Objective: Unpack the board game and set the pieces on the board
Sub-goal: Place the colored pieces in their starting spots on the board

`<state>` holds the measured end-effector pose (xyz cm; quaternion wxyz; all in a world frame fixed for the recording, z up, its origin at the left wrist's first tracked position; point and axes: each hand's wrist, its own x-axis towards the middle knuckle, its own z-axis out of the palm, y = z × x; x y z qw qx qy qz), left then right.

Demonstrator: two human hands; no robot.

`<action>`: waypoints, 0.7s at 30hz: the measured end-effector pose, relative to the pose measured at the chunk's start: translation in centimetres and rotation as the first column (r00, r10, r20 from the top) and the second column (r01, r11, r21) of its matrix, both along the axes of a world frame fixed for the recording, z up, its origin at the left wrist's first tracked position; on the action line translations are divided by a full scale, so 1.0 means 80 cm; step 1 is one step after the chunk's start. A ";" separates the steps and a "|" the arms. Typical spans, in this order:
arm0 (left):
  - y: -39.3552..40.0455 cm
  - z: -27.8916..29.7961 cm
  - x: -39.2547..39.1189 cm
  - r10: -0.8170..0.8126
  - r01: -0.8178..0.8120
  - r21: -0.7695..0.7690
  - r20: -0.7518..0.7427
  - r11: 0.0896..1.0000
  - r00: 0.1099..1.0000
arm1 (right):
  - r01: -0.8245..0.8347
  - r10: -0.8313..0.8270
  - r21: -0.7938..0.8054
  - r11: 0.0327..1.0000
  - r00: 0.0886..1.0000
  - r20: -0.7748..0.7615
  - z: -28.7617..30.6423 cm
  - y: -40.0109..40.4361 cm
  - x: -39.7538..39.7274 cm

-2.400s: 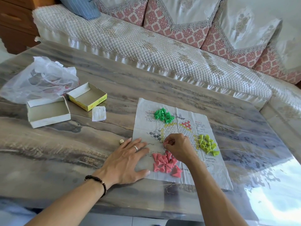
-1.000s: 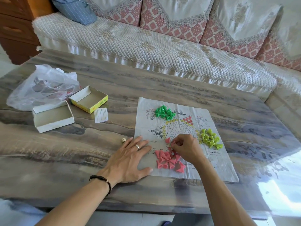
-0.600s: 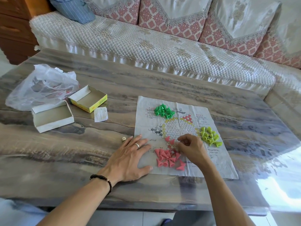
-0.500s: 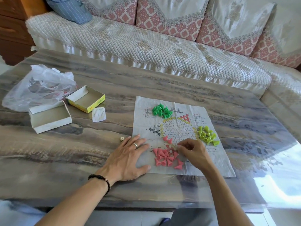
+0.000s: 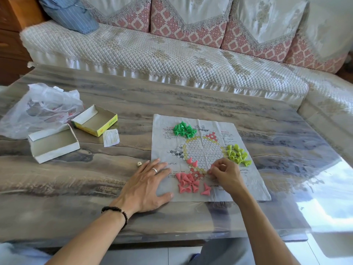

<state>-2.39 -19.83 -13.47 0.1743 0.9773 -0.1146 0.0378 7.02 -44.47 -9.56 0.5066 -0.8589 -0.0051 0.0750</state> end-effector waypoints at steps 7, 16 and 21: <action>0.001 -0.002 0.001 0.001 -0.001 -0.009 0.008 1.000 1.000 | -0.072 0.114 -0.319 0.945 0.987 0.116 -0.007 0.015 0.012; 0.002 -0.004 0.002 -0.003 0.003 -0.018 0.008 1.000 1.000 | -0.095 0.138 -0.378 0.921 0.987 0.088 -0.008 0.027 0.014; 0.002 -0.005 0.002 -0.004 0.004 -0.011 0.010 1.000 1.000 | -0.079 0.124 -0.373 0.925 0.987 0.098 -0.012 0.027 0.017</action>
